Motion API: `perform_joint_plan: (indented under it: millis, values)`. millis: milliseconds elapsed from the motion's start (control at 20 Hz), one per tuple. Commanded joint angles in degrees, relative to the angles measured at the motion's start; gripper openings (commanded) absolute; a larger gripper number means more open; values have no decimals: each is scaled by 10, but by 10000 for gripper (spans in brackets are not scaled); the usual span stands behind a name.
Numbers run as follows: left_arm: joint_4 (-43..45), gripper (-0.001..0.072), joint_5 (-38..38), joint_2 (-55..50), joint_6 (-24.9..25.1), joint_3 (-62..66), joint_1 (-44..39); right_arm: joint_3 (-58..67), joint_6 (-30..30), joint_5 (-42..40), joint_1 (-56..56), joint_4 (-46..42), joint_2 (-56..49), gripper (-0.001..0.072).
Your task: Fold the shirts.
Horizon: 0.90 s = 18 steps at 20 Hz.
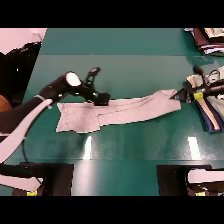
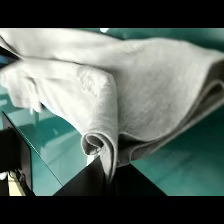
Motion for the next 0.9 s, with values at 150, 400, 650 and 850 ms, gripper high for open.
perform_joint_plan:
  millis: [150,400,650,850]
  values:
    - [-19,20,-3,-116,-9,91,-68,122,77,6,85,48,96,10]
    - [-32,20,17,-129,-9,94,-71,191,94,-20,212,48,97,10]
    - [-6,21,-9,-129,-7,116,-70,210,93,-65,308,47,96,10]
    - [66,20,-105,-122,-8,197,-43,210,89,-92,356,48,93,10]
